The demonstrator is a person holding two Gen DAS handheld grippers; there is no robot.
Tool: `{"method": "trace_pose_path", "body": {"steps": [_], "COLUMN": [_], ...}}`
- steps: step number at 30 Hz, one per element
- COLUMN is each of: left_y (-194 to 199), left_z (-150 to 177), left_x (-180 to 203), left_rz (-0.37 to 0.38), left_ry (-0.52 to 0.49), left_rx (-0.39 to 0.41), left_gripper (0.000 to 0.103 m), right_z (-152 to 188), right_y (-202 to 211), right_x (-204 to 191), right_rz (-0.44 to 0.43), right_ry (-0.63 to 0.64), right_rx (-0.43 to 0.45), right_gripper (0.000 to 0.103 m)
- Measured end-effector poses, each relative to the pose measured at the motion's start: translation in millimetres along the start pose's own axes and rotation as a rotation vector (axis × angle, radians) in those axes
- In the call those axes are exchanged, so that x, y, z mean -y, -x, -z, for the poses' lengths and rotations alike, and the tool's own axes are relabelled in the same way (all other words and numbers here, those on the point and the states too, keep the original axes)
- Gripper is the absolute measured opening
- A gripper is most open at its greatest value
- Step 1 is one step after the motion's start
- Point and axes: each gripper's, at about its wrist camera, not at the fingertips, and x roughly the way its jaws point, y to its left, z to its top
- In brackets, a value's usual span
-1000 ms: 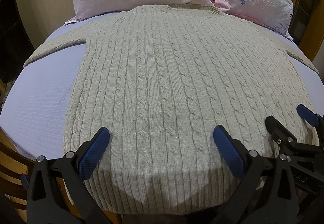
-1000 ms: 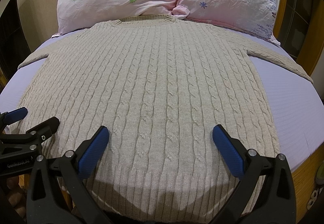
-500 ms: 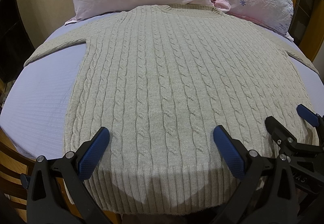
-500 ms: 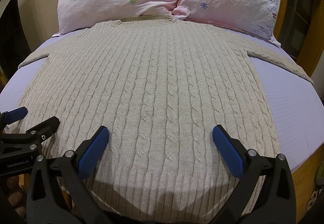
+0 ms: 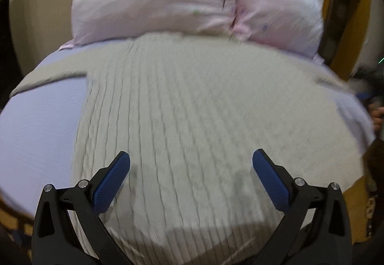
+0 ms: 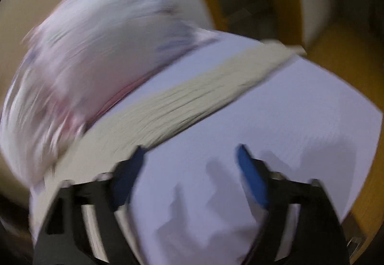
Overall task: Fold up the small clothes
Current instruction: 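Grasp the sweater sleeve with the right gripper and fold it across the body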
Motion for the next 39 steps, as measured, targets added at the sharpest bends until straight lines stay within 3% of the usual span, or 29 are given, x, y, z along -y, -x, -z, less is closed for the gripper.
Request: {"method": "trace_pose_path", "body": {"steps": [1, 3, 8, 12, 15, 17, 19, 21, 25, 29, 32, 35, 36, 37, 39], "left_y": [5.2, 12.0, 14.6, 10.1, 12.4, 15.7, 22.1, 25.5, 29.3, 29.9, 26.5, 18.2, 15.8, 12.7, 7.5], "left_z": [-8.1, -16.5, -44.4, -55.9, -59.0, -57.7, -51.3, -49.5, -50.0, -51.8, -56.3, -61.8, -62.6, -63.5, -64.8], "left_x": [-7.4, -16.4, -57.8, -100.1, -128.8, -150.1, -168.0, -186.8, -213.8, -246.9, -268.1, -294.7, -304.8, -315.8, -333.1], "left_rz": [0.037, 0.061, 0.070, 0.023, -0.029, -0.045, -0.053, -0.069, -0.140, -0.116, -0.164, -0.200, -0.200, -0.205, -0.218], "left_ry": [0.006, 0.012, 0.082, 0.184, 0.257, 0.313, 0.365, 0.408, 0.441, 0.544, 0.601, 0.686, 0.722, 0.756, 0.791], "left_rx": [0.045, 0.099, 0.177, 0.202, 0.225, 0.241, 0.253, 0.258, 0.269, 0.286, 0.271, 0.243, 0.239, 0.233, 0.222], "left_gripper": [0.102, 0.102, 0.102, 0.102, 0.102, 0.102, 0.102, 0.102, 0.102, 0.102, 0.102, 0.102, 0.102, 0.102, 0.102], "right_z": [-17.2, -45.1, -83.2, -97.6, -105.9, -107.2, -105.1, -106.6, -72.6, -3.0, 80.5, 159.9, 185.4, 200.5, 205.1], "right_y": [-11.3, -29.6, -72.1, -87.0, -101.6, -104.0, -85.4, -62.2, -23.4, -7.2, -25.1, -56.1, -67.3, -71.9, -65.7], "right_x": [16.1, 40.7, 76.6, 93.2, 102.5, 97.9, 72.6, 19.9, -107.2, -235.3, -323.6, -375.9, -385.8, -387.9, -380.3], "right_rz": [0.010, 0.037, 0.099, 0.065, 0.058, 0.064, 0.078, 0.043, -0.159, -0.387, -0.540, -0.569, -0.561, -0.554, -0.580], "right_ry": [-0.072, -0.182, -0.327, -0.432, -0.488, -0.467, -0.366, -0.173, 0.139, 0.420, 0.608, 0.808, 0.860, 0.887, 0.898], "right_rx": [-0.013, -0.016, -0.039, 0.013, 0.020, 0.031, 0.112, 0.194, 0.234, 0.175, 0.013, -0.225, -0.321, -0.366, -0.346], "right_gripper": [0.056, 0.054, 0.047, 0.035, 0.007, 0.007, 0.007, 0.007, 0.007, 0.006, 0.007, 0.030, 0.044, 0.056, 0.071]}}
